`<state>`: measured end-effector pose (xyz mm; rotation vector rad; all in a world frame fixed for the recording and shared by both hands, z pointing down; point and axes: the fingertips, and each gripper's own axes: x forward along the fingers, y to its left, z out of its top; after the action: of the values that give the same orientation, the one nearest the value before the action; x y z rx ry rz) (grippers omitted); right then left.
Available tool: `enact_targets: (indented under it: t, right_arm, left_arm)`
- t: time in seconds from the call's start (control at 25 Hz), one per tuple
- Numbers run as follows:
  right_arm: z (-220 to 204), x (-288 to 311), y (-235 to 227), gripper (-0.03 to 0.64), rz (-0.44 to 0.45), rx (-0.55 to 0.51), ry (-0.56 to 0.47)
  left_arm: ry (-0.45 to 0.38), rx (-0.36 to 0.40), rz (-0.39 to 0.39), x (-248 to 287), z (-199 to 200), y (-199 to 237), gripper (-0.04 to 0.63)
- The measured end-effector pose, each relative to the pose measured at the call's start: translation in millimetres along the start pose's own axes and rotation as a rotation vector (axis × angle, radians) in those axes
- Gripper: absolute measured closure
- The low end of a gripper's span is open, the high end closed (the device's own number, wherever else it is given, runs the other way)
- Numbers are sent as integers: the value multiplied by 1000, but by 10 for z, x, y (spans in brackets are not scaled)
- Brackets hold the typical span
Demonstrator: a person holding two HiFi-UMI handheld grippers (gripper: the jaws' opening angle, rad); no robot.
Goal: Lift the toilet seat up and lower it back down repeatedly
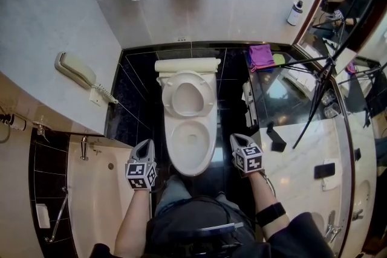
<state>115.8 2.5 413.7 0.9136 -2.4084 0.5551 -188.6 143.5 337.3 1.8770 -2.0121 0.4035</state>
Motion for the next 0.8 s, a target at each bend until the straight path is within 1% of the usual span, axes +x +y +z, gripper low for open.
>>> enact_targets:
  t: [0.16, 0.28, 0.32, 0.4, 0.6, 0.68, 0.76, 0.8]
  right_arm:
    - [187, 205, 20, 600, -17, -144, 5]
    - [432, 390, 73, 595, -29, -231, 5]
    - [505, 470, 77, 577, -36, -258, 6]
    - [634, 651, 69, 568, -52, -308, 12]
    - [914, 1174, 9, 505, -72, -414, 41]
    - [1002, 1400, -37, 462, -80, -444, 57]
    - [1079, 1623, -93, 460, -89, -479, 75]
    - [1115, 1730, -121, 442, -93, -502, 84]
  left_arm:
    - [20, 24, -27, 227, 21, -23, 595]
    - [30, 39, -52, 445, 34, -16, 595]
    - [32, 43, -60, 521, 42, -3, 595]
    - [37, 48, -78, 680, 53, 30, 595]
    - [54, 57, -113, 1127, 48, 138, 595]
    - [64, 64, -125, 1314, 32, 193, 595]
    - [70, 73, -136, 1498, 3, 245, 595]
    - [73, 76, -139, 1584, -19, 268, 595]
